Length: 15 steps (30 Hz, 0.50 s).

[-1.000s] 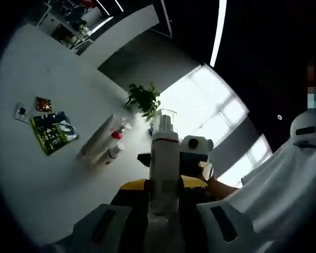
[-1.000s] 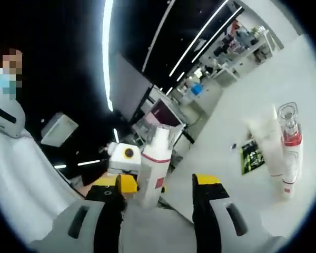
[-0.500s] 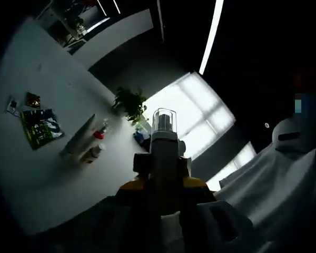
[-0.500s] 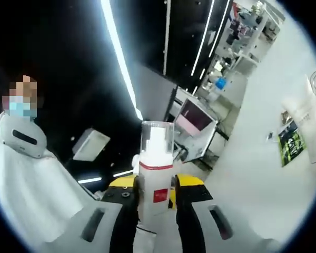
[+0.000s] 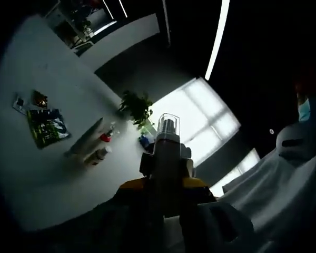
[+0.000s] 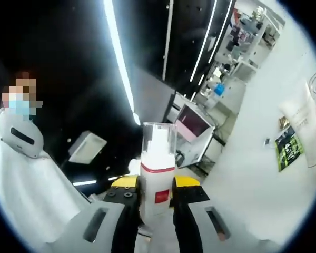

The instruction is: Arrange the skincare products in the storage area until every visible bottle or jar stands upright without overlapping.

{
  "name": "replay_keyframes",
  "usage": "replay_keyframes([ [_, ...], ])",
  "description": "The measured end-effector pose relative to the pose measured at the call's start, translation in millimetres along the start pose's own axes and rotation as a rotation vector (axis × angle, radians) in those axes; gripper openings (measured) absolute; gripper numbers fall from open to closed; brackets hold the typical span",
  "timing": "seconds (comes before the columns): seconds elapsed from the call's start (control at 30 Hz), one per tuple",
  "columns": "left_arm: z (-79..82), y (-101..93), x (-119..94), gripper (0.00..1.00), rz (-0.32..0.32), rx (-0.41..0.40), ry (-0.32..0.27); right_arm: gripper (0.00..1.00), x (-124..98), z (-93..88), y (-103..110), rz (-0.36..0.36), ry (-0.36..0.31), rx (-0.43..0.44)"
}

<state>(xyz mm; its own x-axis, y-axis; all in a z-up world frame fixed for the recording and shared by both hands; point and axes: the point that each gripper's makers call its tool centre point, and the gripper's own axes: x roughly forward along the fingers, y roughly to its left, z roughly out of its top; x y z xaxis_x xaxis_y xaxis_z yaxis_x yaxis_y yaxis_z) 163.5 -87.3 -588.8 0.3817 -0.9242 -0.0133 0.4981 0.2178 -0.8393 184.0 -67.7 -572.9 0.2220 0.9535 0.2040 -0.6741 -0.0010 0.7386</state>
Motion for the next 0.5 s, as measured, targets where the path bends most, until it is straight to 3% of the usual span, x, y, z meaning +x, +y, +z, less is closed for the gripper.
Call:
replay_keyframes([
  [0.33, 4.8, 11.5, -1.3, 0.20, 0.077, 0.031, -0.017, 0.22, 1.0, 2.2, -13.0, -0.107, 0.039, -0.043],
  [0.5, -1.9, 23.5, -4.1, 0.19, 0.177, 0.118, 0.043, 0.22, -1.4, 0.0, -23.2, -0.192, 0.091, -0.115],
])
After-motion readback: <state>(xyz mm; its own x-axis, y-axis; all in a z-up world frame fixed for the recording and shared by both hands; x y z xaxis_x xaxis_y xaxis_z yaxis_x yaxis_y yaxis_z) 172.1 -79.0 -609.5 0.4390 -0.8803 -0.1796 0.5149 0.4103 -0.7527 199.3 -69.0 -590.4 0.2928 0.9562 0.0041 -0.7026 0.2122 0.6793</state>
